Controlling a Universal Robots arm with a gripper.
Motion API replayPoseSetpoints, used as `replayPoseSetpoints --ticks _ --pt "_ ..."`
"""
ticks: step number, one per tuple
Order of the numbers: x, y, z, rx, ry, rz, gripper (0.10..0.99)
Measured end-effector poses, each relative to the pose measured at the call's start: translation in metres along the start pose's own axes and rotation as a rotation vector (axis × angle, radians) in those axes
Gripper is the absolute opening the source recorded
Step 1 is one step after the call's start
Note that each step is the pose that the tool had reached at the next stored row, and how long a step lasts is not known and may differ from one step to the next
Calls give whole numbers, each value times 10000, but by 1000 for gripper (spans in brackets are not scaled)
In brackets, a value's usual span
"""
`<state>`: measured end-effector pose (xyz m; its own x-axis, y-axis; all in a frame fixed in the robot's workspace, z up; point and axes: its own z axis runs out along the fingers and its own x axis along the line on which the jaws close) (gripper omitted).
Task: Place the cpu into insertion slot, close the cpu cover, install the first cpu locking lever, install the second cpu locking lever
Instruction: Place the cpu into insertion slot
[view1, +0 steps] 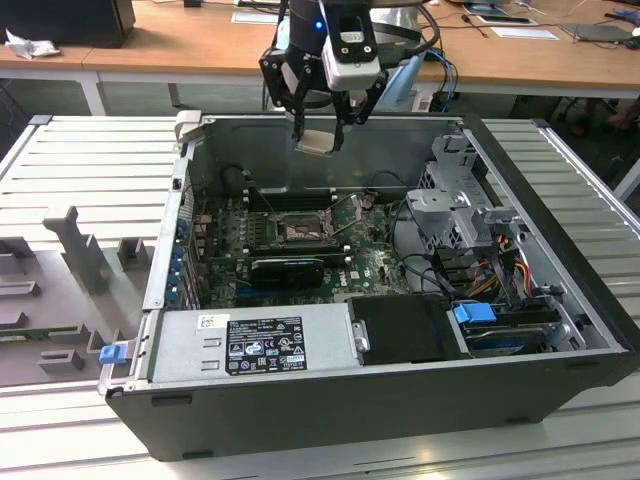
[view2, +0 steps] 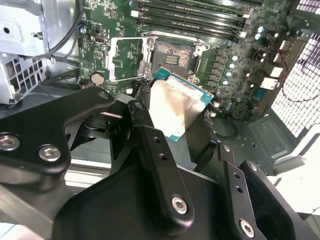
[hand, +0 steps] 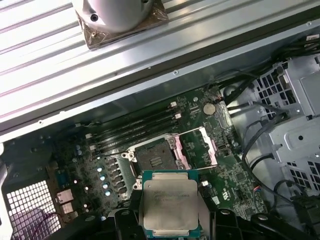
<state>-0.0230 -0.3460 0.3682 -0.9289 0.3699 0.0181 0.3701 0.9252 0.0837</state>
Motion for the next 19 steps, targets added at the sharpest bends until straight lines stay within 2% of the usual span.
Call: replayPoseSetpoints --ticks 10,19 --pt "0 0 3 -21 -107 1260 525" --pt "0 -1 3 -34 -166 1971 525"
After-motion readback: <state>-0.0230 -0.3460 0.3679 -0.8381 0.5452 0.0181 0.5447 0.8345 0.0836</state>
